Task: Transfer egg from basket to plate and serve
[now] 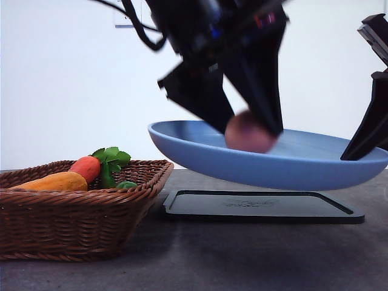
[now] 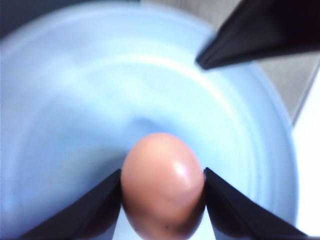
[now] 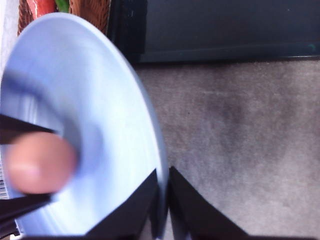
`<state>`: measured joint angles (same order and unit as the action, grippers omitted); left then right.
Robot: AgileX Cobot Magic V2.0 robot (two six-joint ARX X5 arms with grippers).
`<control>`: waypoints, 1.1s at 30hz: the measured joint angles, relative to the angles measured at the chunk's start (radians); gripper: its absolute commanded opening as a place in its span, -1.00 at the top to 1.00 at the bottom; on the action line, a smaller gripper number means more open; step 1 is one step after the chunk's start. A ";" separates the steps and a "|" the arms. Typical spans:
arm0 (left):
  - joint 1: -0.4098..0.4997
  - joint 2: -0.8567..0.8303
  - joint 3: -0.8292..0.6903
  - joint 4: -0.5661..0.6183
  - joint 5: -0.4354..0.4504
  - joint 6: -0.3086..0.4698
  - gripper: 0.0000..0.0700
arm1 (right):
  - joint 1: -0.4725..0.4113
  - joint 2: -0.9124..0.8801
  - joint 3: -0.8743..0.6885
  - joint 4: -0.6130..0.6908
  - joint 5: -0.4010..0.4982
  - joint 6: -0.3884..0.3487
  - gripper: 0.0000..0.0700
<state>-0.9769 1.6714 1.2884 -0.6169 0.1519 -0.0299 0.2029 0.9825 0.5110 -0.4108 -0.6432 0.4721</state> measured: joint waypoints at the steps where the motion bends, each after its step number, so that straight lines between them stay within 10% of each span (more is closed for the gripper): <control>1: 0.000 0.007 0.000 0.000 0.000 0.002 0.17 | 0.000 0.000 0.000 -0.001 0.005 0.000 1.00; 11: -0.001 0.012 0.000 0.000 -0.001 0.003 -0.35 | 0.000 0.001 0.000 -0.046 0.000 0.001 1.00; 33: 0.085 -0.149 0.121 -0.244 -0.004 -0.006 -0.35 | -0.136 0.298 0.191 -0.136 -0.003 -0.125 1.00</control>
<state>-0.8919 1.5226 1.4097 -0.8614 0.1478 -0.0358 0.0670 1.2808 0.7020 -0.5466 -0.6460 0.3473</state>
